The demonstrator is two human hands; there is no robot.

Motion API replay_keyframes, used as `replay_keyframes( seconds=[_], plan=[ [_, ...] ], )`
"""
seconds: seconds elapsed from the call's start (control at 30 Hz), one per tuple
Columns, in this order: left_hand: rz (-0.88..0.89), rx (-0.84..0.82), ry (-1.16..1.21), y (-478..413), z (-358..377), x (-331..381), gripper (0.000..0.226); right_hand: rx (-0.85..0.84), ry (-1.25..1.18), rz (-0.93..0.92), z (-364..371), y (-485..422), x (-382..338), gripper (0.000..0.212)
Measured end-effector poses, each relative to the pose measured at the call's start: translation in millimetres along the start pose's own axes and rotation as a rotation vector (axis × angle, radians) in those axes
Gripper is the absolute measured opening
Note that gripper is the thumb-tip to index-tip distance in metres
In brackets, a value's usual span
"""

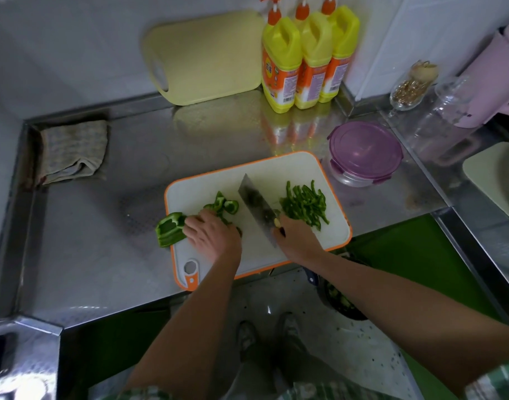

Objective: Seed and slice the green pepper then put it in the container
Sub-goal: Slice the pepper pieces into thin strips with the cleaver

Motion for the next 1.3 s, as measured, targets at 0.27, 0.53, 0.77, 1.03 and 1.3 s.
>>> replay_keyframes(
  seconds=[0.27, 0.53, 0.77, 1.03, 1.3],
  plan=[
    [-0.124, -0.229, 0.139, -2.9, 3.4, -27.3, 0.039, 0.131, -0.019, 0.133, -9.7, -1.5, 14.4, 0.016],
    [-0.123, -0.281, 0.262, -1.1, -0.7, -33.9, 0.030, 0.135, 0.047, 0.197, -2.9, -0.4, 18.1, 0.019],
    [-0.086, -0.273, 0.228, -0.5, -5.8, -33.3, 0.033, 0.055, 0.029, 0.086, 2.4, -3.9, -1.0, 0.016],
    [0.010, 0.090, 0.011, -24.5, -43.3, -50.4, 0.017, 0.095, -0.074, 0.050, -3.4, -15.1, -31.7, 0.017],
    [-0.011, -0.065, -0.091, -50.0, -44.4, -63.9, 0.027, 0.052, -0.085, 0.085, 0.2, -19.8, -39.9, 0.019]
  ],
)
Point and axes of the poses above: each hand's wrist, its own y-axis away from the middle knuckle, its own z-axis out of the palm, x = y × z, the point moved 5 cm from there along -y, towards the middle knuckle, and after that the axes turned 15 degrees about y, right-handed, at the moved point
